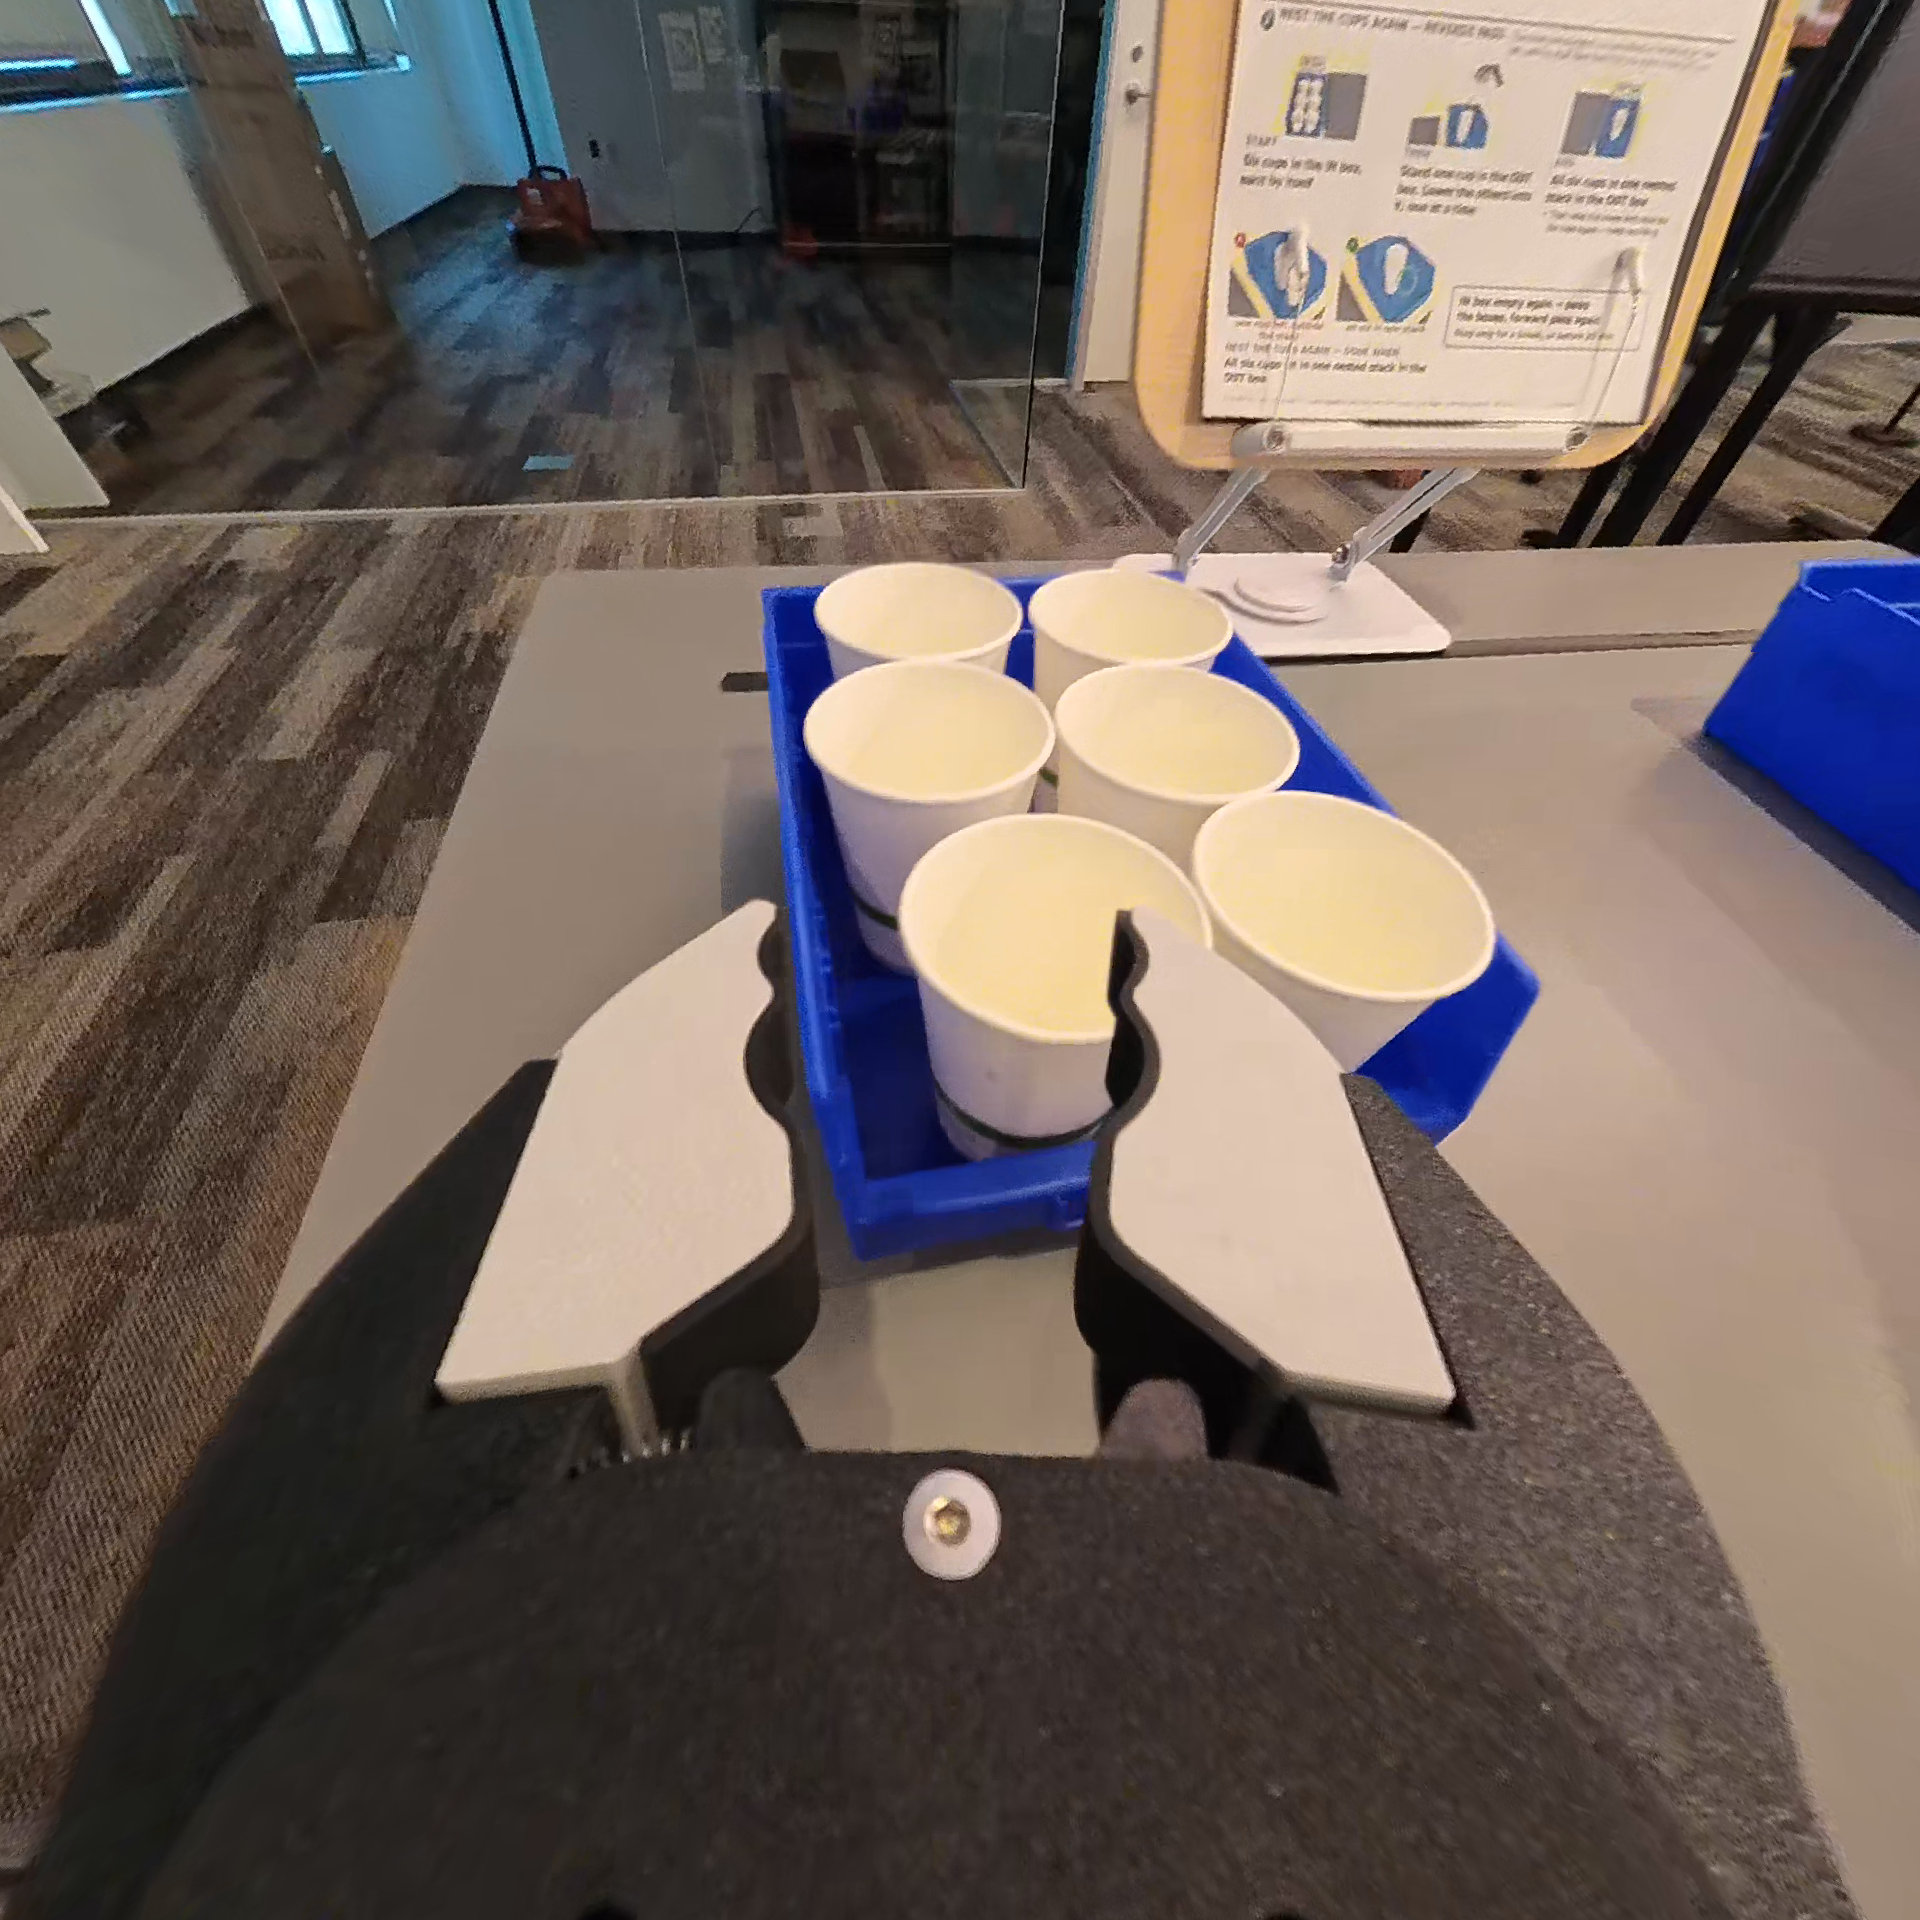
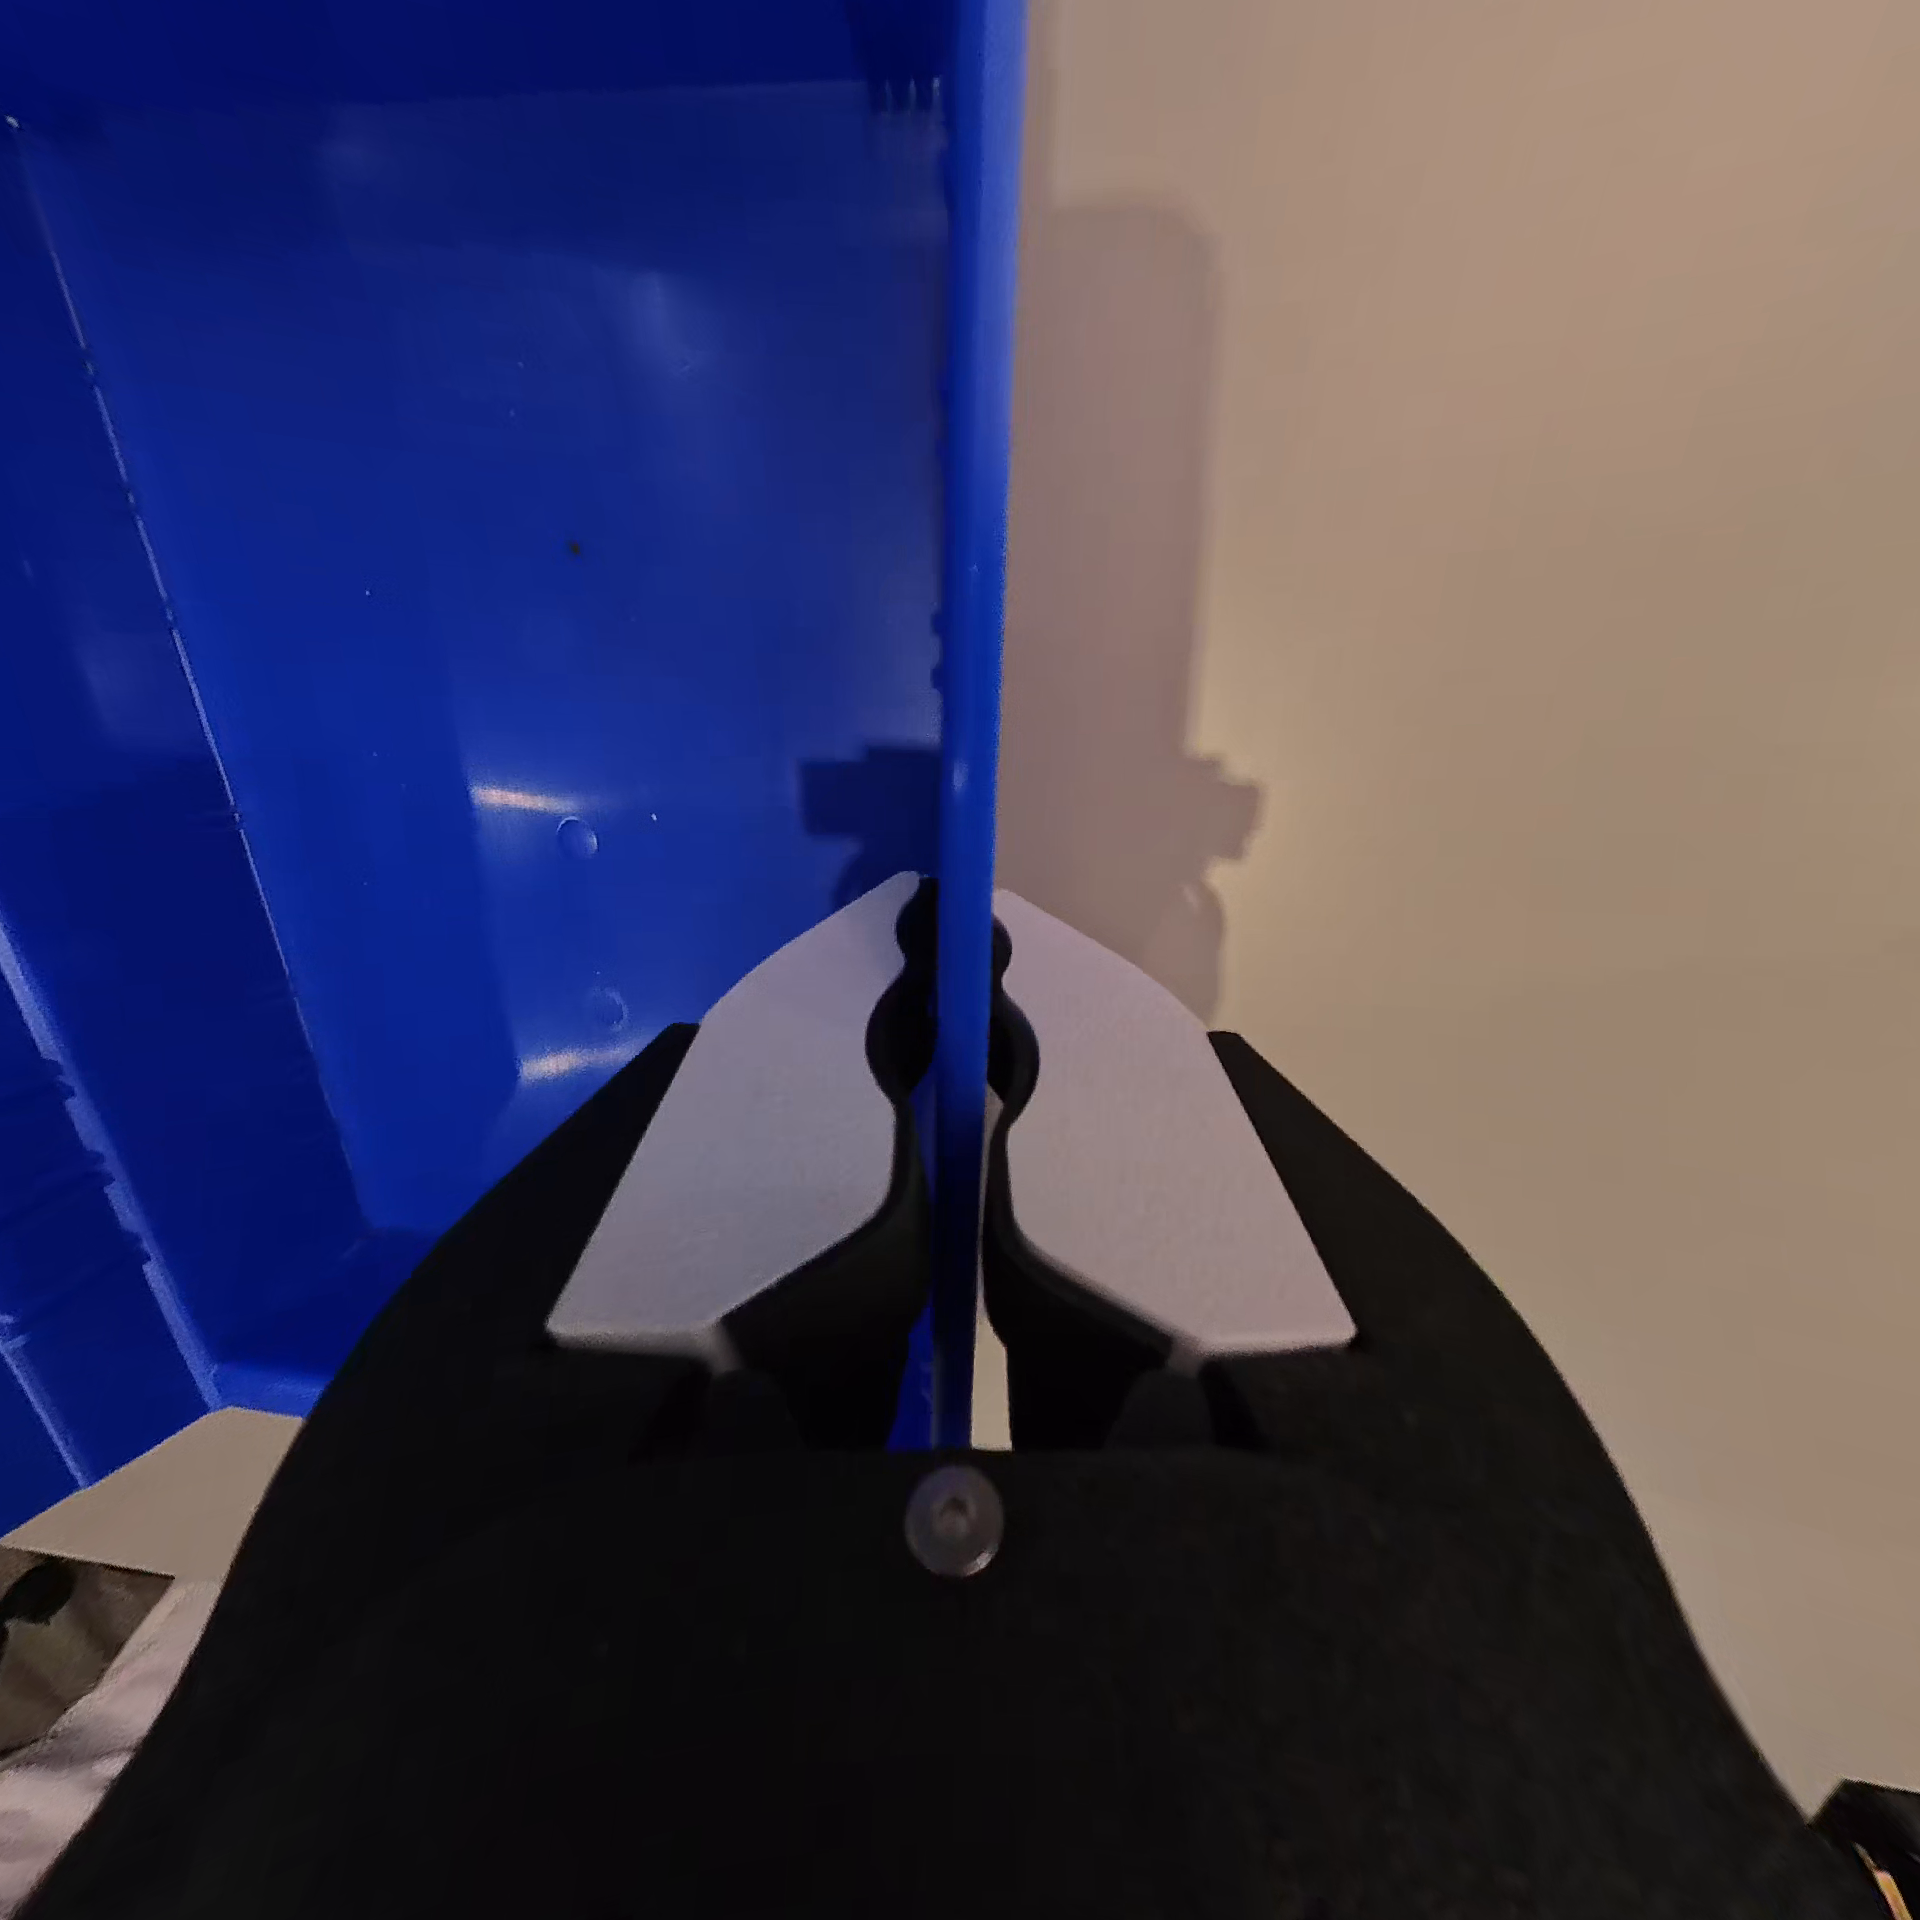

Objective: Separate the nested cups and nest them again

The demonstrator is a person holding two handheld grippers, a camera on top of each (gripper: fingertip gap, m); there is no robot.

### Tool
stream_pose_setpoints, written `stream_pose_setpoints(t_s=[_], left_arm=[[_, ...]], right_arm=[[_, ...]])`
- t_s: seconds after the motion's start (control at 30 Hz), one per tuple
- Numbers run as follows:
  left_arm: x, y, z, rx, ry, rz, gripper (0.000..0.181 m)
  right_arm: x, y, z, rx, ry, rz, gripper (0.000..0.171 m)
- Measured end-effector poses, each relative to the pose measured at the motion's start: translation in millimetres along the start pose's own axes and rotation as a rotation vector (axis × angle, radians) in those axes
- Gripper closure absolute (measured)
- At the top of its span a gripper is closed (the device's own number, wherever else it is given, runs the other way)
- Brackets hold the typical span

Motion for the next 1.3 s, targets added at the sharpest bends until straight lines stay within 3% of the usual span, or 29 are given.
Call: stream_pose_setpoints(t_s=[0.5, 0.57, 0.67, 0.77, 0.87, 1.0, 1.07, 1.17, 1.3], left_arm=[[39.8, 73.3, -24.8, 0.096, 0.001, 0.074, 0.119], [43.2, 82.2, -30.6, 0.092, 0.014, 0.097, 0.117], [47.5, 99.0, -42.3, 0.084, 0.035, 0.152, 0.112], [49.6, 122.7, -58.3, 0.073, 0.072, 0.260, 0.112], [52.5, 144.2, -76.1, 0.056, 0.121, 0.366, 0.114], [55.8, 173.0, -98.6, 0.033, 0.172, 0.507, 0.126], [59.2, 184.1, -107.9, 0.052, 0.197, 0.533, 0.131], [64.1, 198.6, -117.5, 0.095, 0.211, 0.551, 0.138], [67.2, 211.3, -126.2, 0.145, 0.206, 0.564, 0.143]], right_arm=[[-7.5, 37.8, 3.6, -0.052, 0.023, 0.024, 0.165], [-19.6, 38.6, -4.1, -0.088, 0.099, 0.075, 0.164], [-58.1, 39.8, -20.9, -0.151, 0.267, 0.192, 0.147], [-114.1, 15.2, -45.2, -0.279, 0.562, 0.192, 0.143], [-168.8, -39.8, -60.1, -0.439, 0.900, -0.042, 0.145], [-226.5, -126.4, -45.3, -0.744, 1.237, -0.605, 0.151], [-242.0, -157.5, -23.5, -0.903, 1.294, -0.912, 0.168], [-251.6, -185.4, 5.0, -1.084, 1.267, -1.274, 0.171], [-259.4, -205.1, 26.3, -1.256, 1.237, -1.548, 0.171]])
Point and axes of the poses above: each gripper's, where its closed fingertips meet, x out along the fingers, z out of its underside, y = z × x across the jaws, the point moved 3 cm from there along -x, back along the fingers, and after that the axes turned 13 degrees about -x, right-handed, at the moved point
